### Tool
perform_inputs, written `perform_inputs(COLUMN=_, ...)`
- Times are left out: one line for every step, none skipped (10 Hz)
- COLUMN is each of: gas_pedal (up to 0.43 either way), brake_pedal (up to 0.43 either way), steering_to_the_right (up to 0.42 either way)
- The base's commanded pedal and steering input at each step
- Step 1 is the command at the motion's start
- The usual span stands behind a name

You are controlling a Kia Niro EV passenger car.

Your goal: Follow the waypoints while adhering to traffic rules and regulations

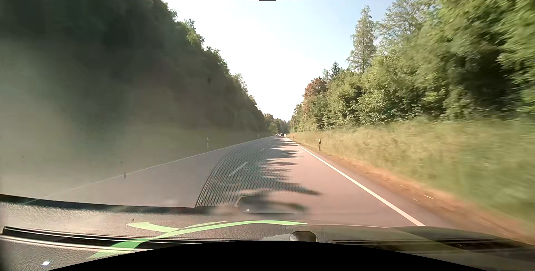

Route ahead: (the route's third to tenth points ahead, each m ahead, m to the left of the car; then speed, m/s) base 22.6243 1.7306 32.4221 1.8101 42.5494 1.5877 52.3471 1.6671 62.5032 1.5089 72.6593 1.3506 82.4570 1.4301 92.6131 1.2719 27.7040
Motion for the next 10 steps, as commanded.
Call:
perform_inputs(gas_pedal=0.169, brake_pedal=0.000, steering_to_the_right=-0.001)
perform_inputs(gas_pedal=0.169, brake_pedal=0.000, steering_to_the_right=-0.001)
perform_inputs(gas_pedal=0.177, brake_pedal=0.000, steering_to_the_right=-0.001)
perform_inputs(gas_pedal=0.177, brake_pedal=0.000, steering_to_the_right=-0.001)
perform_inputs(gas_pedal=0.189, brake_pedal=0.000, steering_to_the_right=-0.001)
perform_inputs(gas_pedal=0.189, brake_pedal=0.000, steering_to_the_right=-0.001)
perform_inputs(gas_pedal=0.197, brake_pedal=0.000, steering_to_the_right=-0.001)
perform_inputs(gas_pedal=0.197, brake_pedal=0.000, steering_to_the_right=-0.001)
perform_inputs(gas_pedal=0.197, brake_pedal=0.000, steering_to_the_right=-0.001)
perform_inputs(gas_pedal=0.197, brake_pedal=0.000, steering_to_the_right=-0.001)
